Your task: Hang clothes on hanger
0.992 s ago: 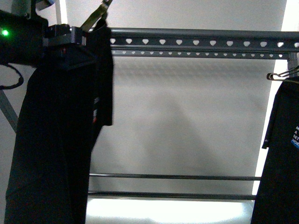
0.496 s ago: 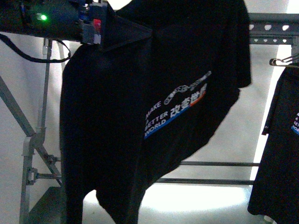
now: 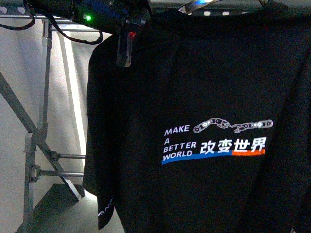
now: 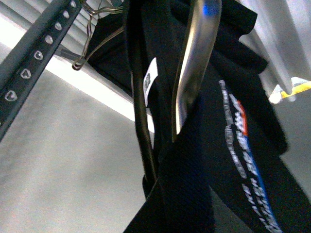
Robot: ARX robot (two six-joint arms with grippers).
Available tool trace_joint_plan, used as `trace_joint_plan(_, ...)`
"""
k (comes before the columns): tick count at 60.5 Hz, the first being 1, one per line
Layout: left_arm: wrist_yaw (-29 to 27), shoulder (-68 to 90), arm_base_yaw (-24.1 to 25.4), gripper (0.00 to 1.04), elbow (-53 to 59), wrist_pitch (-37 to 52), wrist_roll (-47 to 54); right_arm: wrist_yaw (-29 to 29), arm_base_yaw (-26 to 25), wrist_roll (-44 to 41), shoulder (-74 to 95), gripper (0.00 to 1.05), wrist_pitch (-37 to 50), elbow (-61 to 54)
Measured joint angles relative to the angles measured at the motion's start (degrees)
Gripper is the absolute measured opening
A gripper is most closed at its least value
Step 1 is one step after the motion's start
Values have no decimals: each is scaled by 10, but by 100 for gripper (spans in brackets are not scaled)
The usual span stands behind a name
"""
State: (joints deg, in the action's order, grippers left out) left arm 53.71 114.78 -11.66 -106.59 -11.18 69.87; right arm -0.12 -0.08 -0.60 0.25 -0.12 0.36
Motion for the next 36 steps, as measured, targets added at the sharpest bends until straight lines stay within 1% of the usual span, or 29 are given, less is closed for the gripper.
trace_joint_plan(9,-11,9,-1,4,-16,12,9,0,0,0,0,97,0,0)
trace_joint_plan(16,-20,9,-1,4,-17,51,9,0,0,0,0,97,0,0)
trace_joint_plan(36,-19,9,-2,4,-17,52,9,0,0,0,0,97,0,0)
